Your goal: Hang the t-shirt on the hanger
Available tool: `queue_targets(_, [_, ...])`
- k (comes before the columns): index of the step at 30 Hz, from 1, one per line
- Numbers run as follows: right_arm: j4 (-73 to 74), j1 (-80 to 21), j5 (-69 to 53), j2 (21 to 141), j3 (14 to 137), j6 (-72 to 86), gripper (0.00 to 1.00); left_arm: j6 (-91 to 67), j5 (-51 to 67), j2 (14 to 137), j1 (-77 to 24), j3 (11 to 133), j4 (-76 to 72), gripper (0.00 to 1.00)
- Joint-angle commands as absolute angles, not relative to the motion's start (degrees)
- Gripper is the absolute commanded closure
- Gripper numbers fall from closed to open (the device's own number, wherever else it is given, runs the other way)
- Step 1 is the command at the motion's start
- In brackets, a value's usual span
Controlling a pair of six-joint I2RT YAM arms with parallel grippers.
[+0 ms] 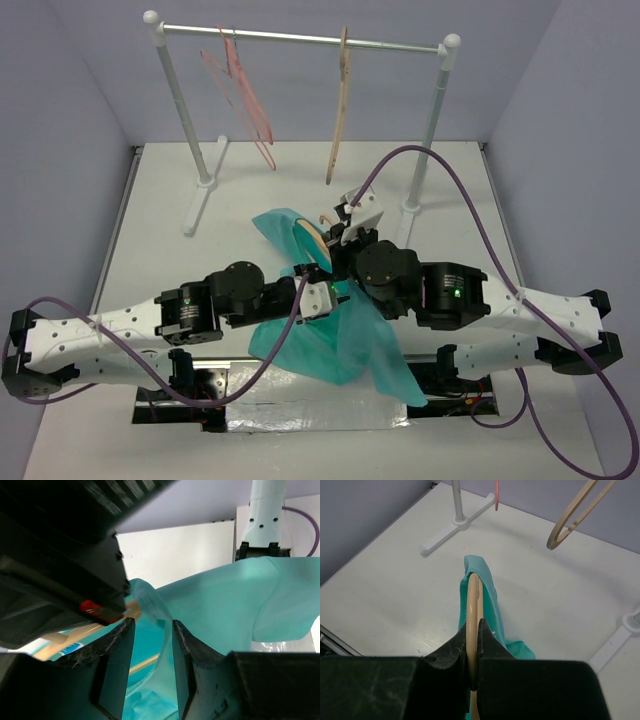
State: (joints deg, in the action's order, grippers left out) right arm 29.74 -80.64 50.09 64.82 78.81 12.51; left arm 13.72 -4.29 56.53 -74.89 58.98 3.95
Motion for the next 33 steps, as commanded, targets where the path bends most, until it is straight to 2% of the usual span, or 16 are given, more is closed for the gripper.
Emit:
queue_targets(1, [22.85,-81.04,50.89,63.02,78.49,14.59,1.00,14.50,-7.46,59.32,-75.58,59.50,-1.32,0.53])
queue_targets(9, [20.92,-81.04,52.03,61.96,76.64,15.03,1.00,13.89,-13.70,61.61,-77.43,58.27,-4.39,0.56])
queue_targets(11, [20.40,-81.04,52.03,61.79,76.03,15.03,1.00,14.24,-14.24,61.79,-77.69,58.01,-4.83,0.74])
queue_targets(13, [20.13,-81.12,52.21,61.70,75.41,14.77,1.00,13.98,-14.68,61.79,-78.04,58.10,-4.83,1.00])
queue_targets(16, [20.48,-81.04,53.60,61.70,74.19,13.45,1.00,13.80,-14.50,59.95,-78.92,58.71,-3.35,1.00])
queue_targets(24, [19.78,-79.98,53.61,59.85,69.96,9.58,1.00,10.64,-4.67,54.67,-79.01,63.37,4.12,1.00])
queue_targets(30, [20.04,-79.54,53.61,59.33,69.43,8.18,1.00,6.96,2.87,52.56,-79.01,63.02,4.48,0.99])
queue_targets(31, [20.13,-79.28,53.53,59.24,69.43,8.17,1.00,6.16,4.99,52.65,-79.01,62.93,4.48,0.93])
queue_targets(32, [20.13,-79.19,53.53,58.98,69.43,8.35,1.00,5.63,7.71,52.91,-79.01,63.19,4.83,0.84])
queue_targets(33, [20.13,-78.93,53.53,58.71,69.35,8.35,1.00,5.36,14.26,53.87,-79.01,63.37,6.14,0.65])
